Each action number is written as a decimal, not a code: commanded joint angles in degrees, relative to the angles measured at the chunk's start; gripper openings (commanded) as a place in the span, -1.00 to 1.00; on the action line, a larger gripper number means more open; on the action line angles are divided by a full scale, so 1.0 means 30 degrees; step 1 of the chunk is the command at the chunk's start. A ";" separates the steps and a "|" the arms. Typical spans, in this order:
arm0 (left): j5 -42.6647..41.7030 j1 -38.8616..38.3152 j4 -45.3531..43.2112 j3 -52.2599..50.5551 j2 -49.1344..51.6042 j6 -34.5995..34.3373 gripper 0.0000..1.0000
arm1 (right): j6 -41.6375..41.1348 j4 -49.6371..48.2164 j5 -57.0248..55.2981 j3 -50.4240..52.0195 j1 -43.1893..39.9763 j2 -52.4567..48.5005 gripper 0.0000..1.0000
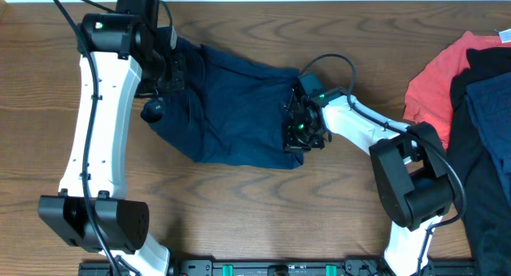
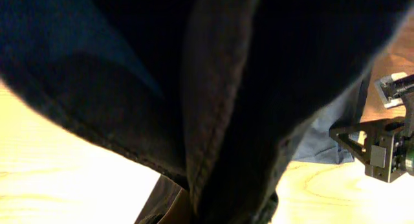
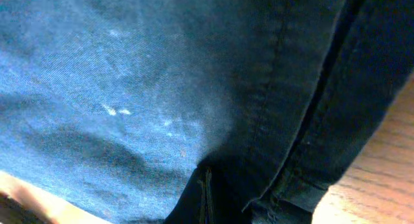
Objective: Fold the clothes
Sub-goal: 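Grasp the folded shorts' right edge with the right gripper and fold leftward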
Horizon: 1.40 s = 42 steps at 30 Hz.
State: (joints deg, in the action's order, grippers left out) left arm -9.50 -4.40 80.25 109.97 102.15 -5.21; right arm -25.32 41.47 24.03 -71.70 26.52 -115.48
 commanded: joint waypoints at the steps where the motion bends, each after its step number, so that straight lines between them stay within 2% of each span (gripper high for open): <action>1: -0.1734 -0.0160 -0.0204 0.0503 -0.0160 -0.0670 -0.88 | -0.1224 0.0138 -0.0342 0.0233 0.0692 -0.1435 -0.98; 7: -0.2259 -0.1479 -0.0860 0.0495 -0.0146 -0.2244 -0.88 | -0.1486 0.0226 -0.0350 0.0233 0.0794 -0.1574 -0.98; 13: -0.1107 -0.4029 -0.2390 0.0430 0.0335 -0.4328 -0.88 | -0.1486 0.0262 -0.0226 0.0233 0.0787 -0.1574 -0.98; 21: -0.0299 -0.6900 -0.2841 0.0160 0.2076 -0.4452 -0.88 | -0.1479 0.0335 -0.0138 0.0233 0.0787 -0.1574 -0.98; 28: 0.0029 -0.7563 -0.3002 0.0160 0.4007 -0.4466 -0.87 | -0.0998 0.0459 0.0138 0.0219 0.0729 -0.1399 -0.98; 34: -0.0044 -0.7563 -0.3315 0.0160 0.4408 -0.4794 -0.88 | -0.0386 0.1807 -0.1326 0.0189 -0.0146 0.0940 -0.97; 42: -0.0044 -0.7563 -0.4189 0.0153 0.4422 -0.7038 -0.85 | 0.0044 0.5639 -0.4532 0.0182 -0.2426 0.5136 -0.90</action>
State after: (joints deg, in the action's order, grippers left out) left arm -10.09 -27.11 68.27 109.95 115.83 -22.33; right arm -27.03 57.28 15.31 -71.13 21.56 -103.96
